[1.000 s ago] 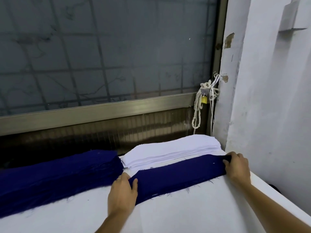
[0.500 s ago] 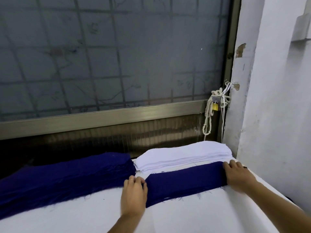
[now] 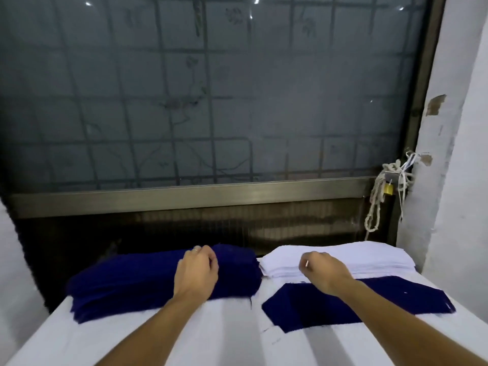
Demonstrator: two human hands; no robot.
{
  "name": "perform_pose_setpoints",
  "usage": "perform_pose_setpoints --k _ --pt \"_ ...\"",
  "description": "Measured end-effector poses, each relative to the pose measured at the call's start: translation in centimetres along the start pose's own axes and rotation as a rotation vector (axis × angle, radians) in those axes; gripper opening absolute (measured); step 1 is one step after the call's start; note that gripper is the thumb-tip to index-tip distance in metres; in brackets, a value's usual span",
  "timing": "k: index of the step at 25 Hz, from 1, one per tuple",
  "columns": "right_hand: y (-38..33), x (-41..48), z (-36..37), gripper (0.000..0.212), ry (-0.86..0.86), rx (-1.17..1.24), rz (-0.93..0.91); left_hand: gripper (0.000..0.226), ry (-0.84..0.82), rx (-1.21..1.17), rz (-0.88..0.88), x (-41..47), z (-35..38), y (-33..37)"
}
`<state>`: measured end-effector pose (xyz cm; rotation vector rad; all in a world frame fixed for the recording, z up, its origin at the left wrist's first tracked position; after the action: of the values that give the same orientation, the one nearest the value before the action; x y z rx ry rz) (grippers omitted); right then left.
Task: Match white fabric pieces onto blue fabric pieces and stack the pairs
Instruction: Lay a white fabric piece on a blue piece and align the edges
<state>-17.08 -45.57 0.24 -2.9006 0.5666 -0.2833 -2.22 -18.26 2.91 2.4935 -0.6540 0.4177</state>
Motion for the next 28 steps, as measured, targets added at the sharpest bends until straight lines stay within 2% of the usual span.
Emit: perform_pose_setpoints --k 4,9,13,18,22,26,28 --pt "-8.3 3.6 1.2 0.014 0.044 0.123 -0.064 0.018 0.020 0.106 -0.167 1.3 -3.6 -11.0" --pt "-15.5 7.3 2.8 0.014 0.139 0.185 -0.178 0.032 -0.090 0.152 -0.256 2.7 -4.9 -18.5" --pt "-18.7 9.6 4.8 0.022 0.106 0.152 -0.229 0.034 -0.135 0.219 -0.274 4.4 -4.9 -21.4" --pt "-20.5 11.8 6.9 0.035 0.061 0.127 -0.244 0.041 -0.175 0.168 -0.348 6.6 -5.1 -24.2" --pt "-20.7 12.3 8.2 0.041 0.058 0.142 -0.259 0.026 -0.137 0.094 -0.373 7.2 -5.0 -25.1" --pt "-20.7 12.2 8.7 0.042 0.052 0.148 -0.263 0.019 -0.123 0.239 -0.306 7.7 -5.6 -25.0" --pt "-21.1 12.1 8.7 0.042 0.050 0.153 -0.262 0.017 -0.164 0.204 -0.275 7.9 -5.7 -24.7"
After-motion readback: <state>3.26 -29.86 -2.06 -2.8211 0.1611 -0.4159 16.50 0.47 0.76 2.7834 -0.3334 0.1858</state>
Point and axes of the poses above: each hand's wrist, its own x-axis towards the middle knuckle, its own z-axis out of the palm, y = z × x, the point moved 7 cm from there along x, towards the middle knuckle, and after that the axes turned 5 degrees about -z, right-handed, at the moved point
